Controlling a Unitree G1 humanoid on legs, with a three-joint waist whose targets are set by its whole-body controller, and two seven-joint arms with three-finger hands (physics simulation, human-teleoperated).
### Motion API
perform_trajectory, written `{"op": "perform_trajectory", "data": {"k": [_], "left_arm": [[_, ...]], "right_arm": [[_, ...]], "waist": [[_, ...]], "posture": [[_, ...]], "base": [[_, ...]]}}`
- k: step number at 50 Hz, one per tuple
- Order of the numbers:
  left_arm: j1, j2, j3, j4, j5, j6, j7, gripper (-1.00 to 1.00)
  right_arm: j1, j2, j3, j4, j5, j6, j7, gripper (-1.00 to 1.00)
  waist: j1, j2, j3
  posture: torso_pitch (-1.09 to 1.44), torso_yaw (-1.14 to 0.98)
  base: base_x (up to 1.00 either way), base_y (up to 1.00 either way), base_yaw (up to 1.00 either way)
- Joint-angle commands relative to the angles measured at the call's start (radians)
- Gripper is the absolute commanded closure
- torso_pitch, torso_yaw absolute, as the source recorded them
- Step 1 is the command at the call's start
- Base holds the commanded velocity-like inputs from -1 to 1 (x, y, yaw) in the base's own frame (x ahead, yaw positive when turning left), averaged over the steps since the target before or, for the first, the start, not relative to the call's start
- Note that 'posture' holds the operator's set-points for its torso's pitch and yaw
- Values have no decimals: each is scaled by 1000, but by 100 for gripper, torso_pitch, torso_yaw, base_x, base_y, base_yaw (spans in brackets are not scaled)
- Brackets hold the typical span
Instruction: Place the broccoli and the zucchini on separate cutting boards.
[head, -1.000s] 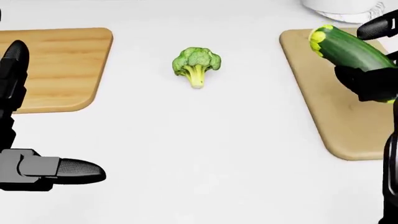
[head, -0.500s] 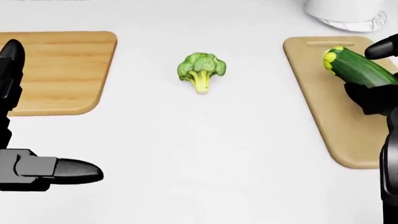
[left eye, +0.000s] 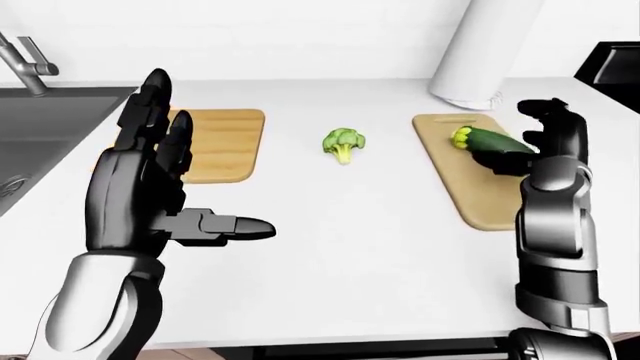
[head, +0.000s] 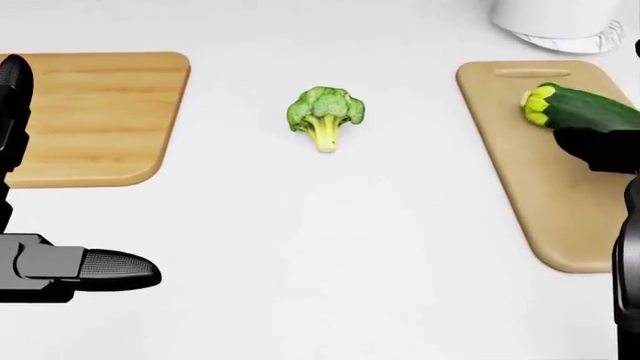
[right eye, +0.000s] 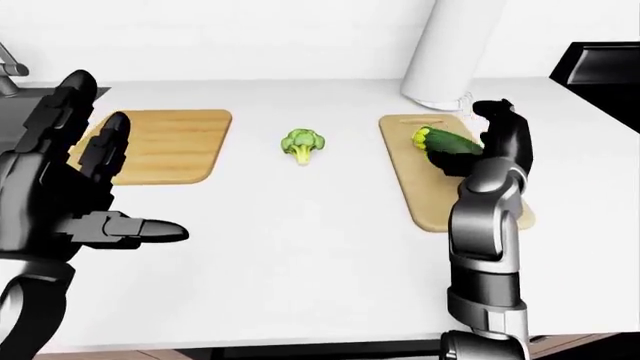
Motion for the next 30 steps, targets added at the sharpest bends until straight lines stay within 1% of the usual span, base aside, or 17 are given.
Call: {"op": "perform_trajectory", "data": {"k": [1,7,11,13,14,17,18,20,24,25,28,30], "left_arm": [[-21,10,11,-19,-7,-26,8,-100],[-25,20,16,-19,-28,-25,23,-100],[-35,29,16,-19,-45,-19,37,-100],[-37,31,19,-19,-51,-17,41,-100],[-38,33,21,-19,-54,-17,43,-100],[-38,40,23,-19,-67,-17,53,-100],[-37,41,22,-19,-69,-18,55,-100],[-39,39,22,-19,-65,-17,53,-100],[-48,35,18,-19,-56,-9,47,-100],[-55,38,21,-19,-62,-3,51,-100],[-71,49,20,-19,-87,7,72,-100],[-107,61,20,-19,-120,34,101,-100]], "right_arm": [[-26,-12,-5,-30,-16,-26,-5,-41],[-33,-17,-3,-53,-30,-10,16,-35],[-42,-27,-3,-124,-51,37,62,-31],[-40,-40,-7,-208,-69,89,109,-40],[-39,-40,-9,-223,-74,96,119,-40],[-27,-45,-7,-316,-102,147,173,-65],[-26,-44,-6,-327,-109,152,182,-65],[-25,-44,-10,-358,-119,164,205,-76],[-13,-47,-18,-421,-140,193,248,-87],[-5,-51,-16,-461,-151,218,272,-100],[15,-61,-23,-561,-179,273,333,-100],[26,-76,-25,-630,-205,316,380,-100]], "waist": [[1,3,-17],[1,4,-16],[2,6,-15],[2,8,-13],[2,8,-13],[3,11,-10],[3,11,-9],[2,13,-8],[0,12,-9],[0,12,-9],[1,13,-9],[2,13,-8]], "posture": [[0,0],[0,0],[0,0],[0,0],[0,0],[0,0],[0,0],[0,0],[0,0],[0,0],[0,0],[0,0]], "base": [[0,0,0],[0,0,0],[0,0,0],[0,0,0],[0,0,0],[0,0,0],[0,0,0],[0,0,0],[0,0,0],[0,0,0],[0,0,0],[0,0,0]]}}
